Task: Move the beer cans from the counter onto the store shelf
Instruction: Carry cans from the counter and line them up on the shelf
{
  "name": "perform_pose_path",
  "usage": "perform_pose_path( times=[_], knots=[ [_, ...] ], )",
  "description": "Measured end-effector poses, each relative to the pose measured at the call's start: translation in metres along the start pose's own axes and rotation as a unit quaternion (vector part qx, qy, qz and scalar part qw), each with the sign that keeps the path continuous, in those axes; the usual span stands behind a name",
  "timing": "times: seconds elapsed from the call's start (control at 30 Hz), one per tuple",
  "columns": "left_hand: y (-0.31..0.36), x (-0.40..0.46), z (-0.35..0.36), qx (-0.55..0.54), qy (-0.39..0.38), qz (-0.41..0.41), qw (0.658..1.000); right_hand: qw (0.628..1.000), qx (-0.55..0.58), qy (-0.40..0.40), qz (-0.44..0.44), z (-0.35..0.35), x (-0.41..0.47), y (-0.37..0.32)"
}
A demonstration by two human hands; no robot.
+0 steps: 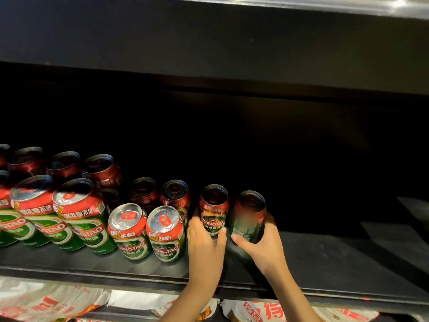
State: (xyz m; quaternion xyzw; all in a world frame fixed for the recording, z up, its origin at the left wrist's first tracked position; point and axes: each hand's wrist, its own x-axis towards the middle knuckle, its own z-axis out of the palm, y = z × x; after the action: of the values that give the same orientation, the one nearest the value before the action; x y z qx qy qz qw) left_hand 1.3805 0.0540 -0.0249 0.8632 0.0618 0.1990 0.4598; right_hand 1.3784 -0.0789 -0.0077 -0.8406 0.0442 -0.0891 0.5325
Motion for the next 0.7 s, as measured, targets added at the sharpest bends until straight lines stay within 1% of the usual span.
perform_pose_path(
  times=[0.17, 0.3, 0.5, 0.7],
  knots=[
    [0.0027, 0.0008, -0.0025, 0.0, 0.002, 0.003, 1.0, 1.0, 0.003, -0.001, 0.023, -0.0024, -0.0002, 0.0027],
    [0.0037, 0.0006, -0.0034, -0.002, 0.0, -0.002, 1.0, 1.0, 0.006, 0.016, 0.012, -0.0009, 0.001, 0.0014],
    [0.0039, 0.0012, -0.0042, -0.004, 0.002, 0.002, 1.0, 1.0, -0.008, -0.002, 0.026, -0.001, -0.0009, 0.001],
    [0.0033, 0.0016, -0.0037, -0.007, 0.003, 0.0, 1.0, 1.0, -0.002, 0.011, 0.026, -0.0003, -0.0004, -0.0013]
  ],
)
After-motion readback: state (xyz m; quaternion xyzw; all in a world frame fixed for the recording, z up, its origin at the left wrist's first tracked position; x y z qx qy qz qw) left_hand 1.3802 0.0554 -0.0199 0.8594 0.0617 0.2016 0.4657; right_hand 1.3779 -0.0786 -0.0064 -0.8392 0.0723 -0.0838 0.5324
